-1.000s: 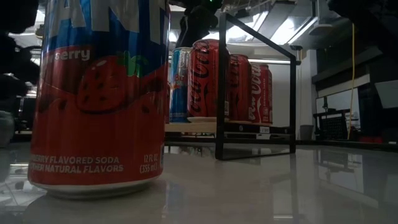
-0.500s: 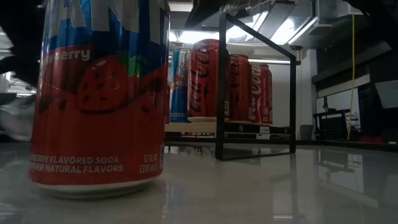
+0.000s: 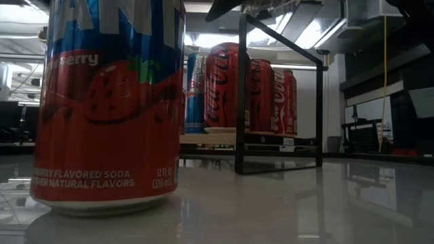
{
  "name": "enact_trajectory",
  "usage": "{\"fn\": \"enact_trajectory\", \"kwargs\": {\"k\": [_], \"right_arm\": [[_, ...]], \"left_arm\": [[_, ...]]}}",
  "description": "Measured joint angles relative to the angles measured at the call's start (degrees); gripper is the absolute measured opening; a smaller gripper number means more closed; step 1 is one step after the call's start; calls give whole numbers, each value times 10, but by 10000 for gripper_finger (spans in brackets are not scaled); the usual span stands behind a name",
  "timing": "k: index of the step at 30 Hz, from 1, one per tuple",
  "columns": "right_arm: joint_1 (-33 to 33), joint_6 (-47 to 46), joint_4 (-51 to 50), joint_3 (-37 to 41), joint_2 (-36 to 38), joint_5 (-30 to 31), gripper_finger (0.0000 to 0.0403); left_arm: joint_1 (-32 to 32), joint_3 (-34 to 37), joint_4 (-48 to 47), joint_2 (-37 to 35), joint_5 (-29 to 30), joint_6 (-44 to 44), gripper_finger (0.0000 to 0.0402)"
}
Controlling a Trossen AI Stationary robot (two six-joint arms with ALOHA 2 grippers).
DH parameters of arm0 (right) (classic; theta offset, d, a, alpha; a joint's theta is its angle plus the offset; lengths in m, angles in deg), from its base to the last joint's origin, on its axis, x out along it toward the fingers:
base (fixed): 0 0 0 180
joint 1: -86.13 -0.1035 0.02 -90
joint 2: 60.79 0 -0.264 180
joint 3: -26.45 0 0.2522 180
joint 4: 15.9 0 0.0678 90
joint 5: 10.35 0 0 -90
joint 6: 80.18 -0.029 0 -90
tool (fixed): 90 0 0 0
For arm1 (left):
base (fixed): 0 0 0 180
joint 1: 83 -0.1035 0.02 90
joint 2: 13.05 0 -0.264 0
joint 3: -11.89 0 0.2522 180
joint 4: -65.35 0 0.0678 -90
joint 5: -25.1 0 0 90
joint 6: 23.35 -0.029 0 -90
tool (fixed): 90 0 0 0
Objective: Place canned beverage on shelf
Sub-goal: Put the white pink soda can on the shelf aligned with the other white pink soda cans
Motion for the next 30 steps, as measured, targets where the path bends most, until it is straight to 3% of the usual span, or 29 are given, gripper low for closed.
{"fn": "enact_trajectory", "kwargs": {"k": [5, 10, 18, 25, 30], "right_arm": [[0, 0, -4, 0, -1, -1, 317], [0, 0, -12, 0, -1, -2, 317], [0, 0, -12, 0, -1, -3, 317], [0, 0, -12, 0, -1, -60, 317], [-1, 0, -11, 0, -1, -92, 317]], "left_arm": [[-20, 0, 86, 33, 37, -92, 228], [-23, 0, 98, 85, 47, -44, 228], [-25, 0, 155, 126, 58, -45, 228], [-33, -1, 161, 127, 48, -51, 228], [-46, -1, 200, 127, 26, -109, 228]]}}
